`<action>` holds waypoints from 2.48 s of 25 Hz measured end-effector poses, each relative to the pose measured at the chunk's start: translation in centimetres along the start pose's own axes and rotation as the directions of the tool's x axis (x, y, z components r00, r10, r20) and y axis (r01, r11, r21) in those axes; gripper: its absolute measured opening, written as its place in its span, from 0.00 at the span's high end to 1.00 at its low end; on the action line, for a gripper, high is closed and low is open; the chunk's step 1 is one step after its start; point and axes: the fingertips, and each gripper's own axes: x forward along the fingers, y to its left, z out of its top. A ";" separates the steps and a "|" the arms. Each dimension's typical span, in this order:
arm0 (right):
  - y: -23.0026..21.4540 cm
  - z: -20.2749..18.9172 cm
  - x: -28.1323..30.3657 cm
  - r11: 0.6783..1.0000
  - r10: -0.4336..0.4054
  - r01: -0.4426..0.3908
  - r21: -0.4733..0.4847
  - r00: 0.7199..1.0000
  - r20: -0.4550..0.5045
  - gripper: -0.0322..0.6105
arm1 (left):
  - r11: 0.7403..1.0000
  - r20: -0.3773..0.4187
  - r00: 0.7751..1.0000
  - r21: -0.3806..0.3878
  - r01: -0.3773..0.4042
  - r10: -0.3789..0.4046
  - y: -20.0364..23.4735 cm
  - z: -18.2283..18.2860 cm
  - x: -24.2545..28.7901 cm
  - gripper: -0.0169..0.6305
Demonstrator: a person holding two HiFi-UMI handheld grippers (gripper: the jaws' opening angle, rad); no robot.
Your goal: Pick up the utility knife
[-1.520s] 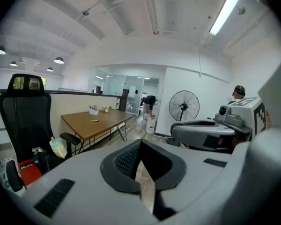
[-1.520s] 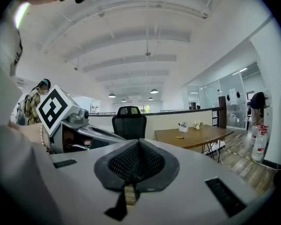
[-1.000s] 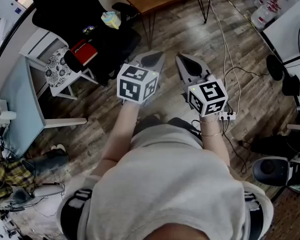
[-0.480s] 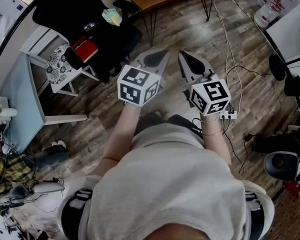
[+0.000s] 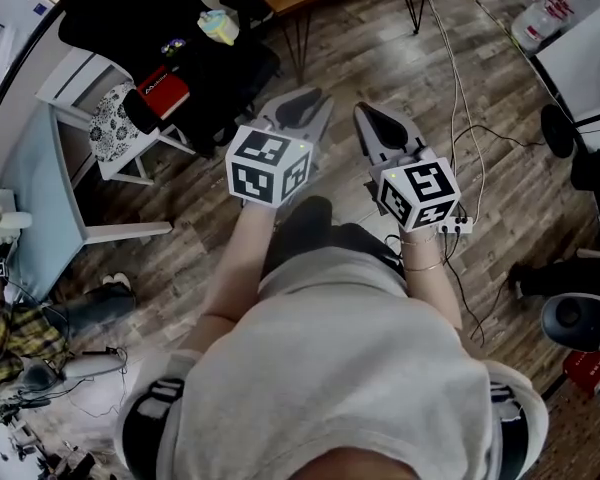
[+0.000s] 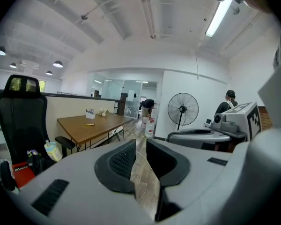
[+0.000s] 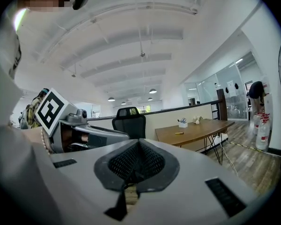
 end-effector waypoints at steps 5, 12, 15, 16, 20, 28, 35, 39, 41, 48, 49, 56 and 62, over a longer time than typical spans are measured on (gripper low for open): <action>-1.3 -0.7 0.1 1.000 -0.006 0.007 0.019 1.000 -0.010 0.94 | 1.000 -0.019 1.000 0.009 -0.023 0.023 0.6 -0.2 1.2 0.73; -4.5 -1.4 3.5 0.998 -0.035 0.036 0.048 0.999 -0.026 0.94 | 1.000 -0.047 0.999 0.002 -0.012 0.012 3.8 -0.4 4.5 0.71; -6.5 -1.3 5.8 0.997 -0.050 0.052 0.053 0.998 -0.033 0.94 | 1.000 -0.050 0.999 0.002 0.006 -0.006 5.9 0.2 6.9 0.71; -7.3 -1.2 6.8 0.997 -0.058 0.059 0.052 0.998 -0.035 0.94 | 1.000 -0.050 0.999 -0.001 0.012 -0.012 6.7 0.5 7.9 0.71; -10.6 -0.4 10.7 0.994 -0.091 0.093 0.048 0.995 -0.041 0.94 | 0.999 -0.052 0.998 -0.003 0.037 -0.037 10.2 2.2 11.9 0.71; -16.1 2.6 18.7 0.987 -0.155 0.156 0.044 0.988 -0.023 0.94 | 0.997 -0.045 0.997 0.038 0.072 -0.071 17.4 7.1 18.3 0.71; -18.1 4.0 26.5 0.986 -0.164 0.164 0.032 0.986 -0.013 0.94 | 0.996 -0.039 0.997 0.041 0.075 -0.074 24.6 8.9 21.1 0.71; -18.1 3.6 29.4 0.986 -0.161 0.161 0.036 0.987 -0.025 0.94 | 0.997 -0.049 0.996 0.027 0.070 -0.069 27.7 8.5 21.3 0.71; -18.0 3.1 30.6 0.987 -0.155 0.156 0.039 0.987 -0.043 0.94 | 0.998 -0.053 0.997 0.010 0.064 -0.063 29.0 8.2 21.4 0.71; -19.3 3.0 34.0 0.991 -0.128 0.131 0.039 0.989 -0.074 0.94 | 0.999 -0.065 0.997 -0.023 0.039 -0.041 32.3 8.0 22.9 0.71; -19.6 3.0 34.4 0.991 -0.122 0.125 0.038 0.990 -0.077 0.94 | 0.999 -0.064 0.997 -0.026 0.034 -0.036 32.6 8.2 23.2 0.71; -22.5 4.1 38.8 0.998 -0.051 0.053 0.025 0.996 -0.075 0.94 | 0.999 -0.053 0.999 -0.032 -0.013 0.011 35.1 9.6 26.1 0.71; -26.7 6.7 43.2 1.000 0.007 -0.007 0.000 0.999 -0.053 0.94 | 0.998 -0.042 0.998 -0.027 -0.048 0.047 37.7 12.5 30.7 0.71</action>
